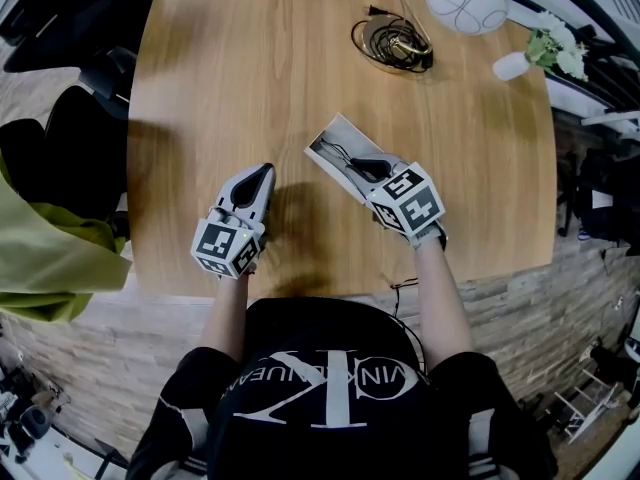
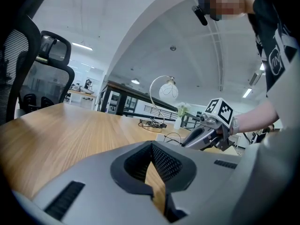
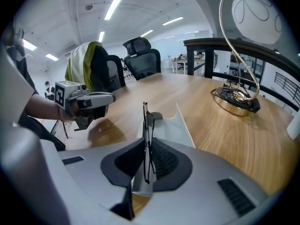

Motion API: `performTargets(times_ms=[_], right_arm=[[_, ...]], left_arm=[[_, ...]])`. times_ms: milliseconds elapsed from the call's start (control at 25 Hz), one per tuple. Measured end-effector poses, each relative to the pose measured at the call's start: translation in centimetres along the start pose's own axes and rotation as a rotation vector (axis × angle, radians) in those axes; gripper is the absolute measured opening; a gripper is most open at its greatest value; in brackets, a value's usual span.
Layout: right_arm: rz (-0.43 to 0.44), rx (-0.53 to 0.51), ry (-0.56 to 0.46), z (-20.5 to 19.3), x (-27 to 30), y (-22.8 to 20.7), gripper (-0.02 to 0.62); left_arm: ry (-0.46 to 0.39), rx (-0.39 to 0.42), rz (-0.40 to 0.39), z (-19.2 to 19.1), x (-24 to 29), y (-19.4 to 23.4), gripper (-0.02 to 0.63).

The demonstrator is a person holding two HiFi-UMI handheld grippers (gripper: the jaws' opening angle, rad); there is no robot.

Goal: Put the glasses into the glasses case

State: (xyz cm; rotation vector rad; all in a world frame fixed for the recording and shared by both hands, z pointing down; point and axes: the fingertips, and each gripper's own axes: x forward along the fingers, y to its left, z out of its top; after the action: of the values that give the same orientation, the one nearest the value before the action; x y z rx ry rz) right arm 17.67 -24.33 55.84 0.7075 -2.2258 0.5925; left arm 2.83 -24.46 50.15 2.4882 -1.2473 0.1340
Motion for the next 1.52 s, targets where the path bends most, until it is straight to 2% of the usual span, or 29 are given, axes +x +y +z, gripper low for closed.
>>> performTargets(times_ms=[320,760,1000,1520], right_arm=[[0.046,0.091,0.084,-0.5,0.6,-0.1,0.058],[0.034,0.164,0.152,-0.7,1.7,-0.7,0.058],[0.114,0.185,0.194,-0.9,2.0,0.1,0.058],[0.049,0.154,0.173,-0.7,2.6,-0.6,0.087]], left_arm=[[0.003,-0.005,-0.001,-0.1,0.2,0.1,0.015],[0.001,-0.002,0.000,0.3,0.2,0.5,0.015],[0.004,-0.002,-0.003,0.2,0.2,0.5,0.015],[0.011,-0.003,0.000,-0.1,0.3,0.3,0.015]])
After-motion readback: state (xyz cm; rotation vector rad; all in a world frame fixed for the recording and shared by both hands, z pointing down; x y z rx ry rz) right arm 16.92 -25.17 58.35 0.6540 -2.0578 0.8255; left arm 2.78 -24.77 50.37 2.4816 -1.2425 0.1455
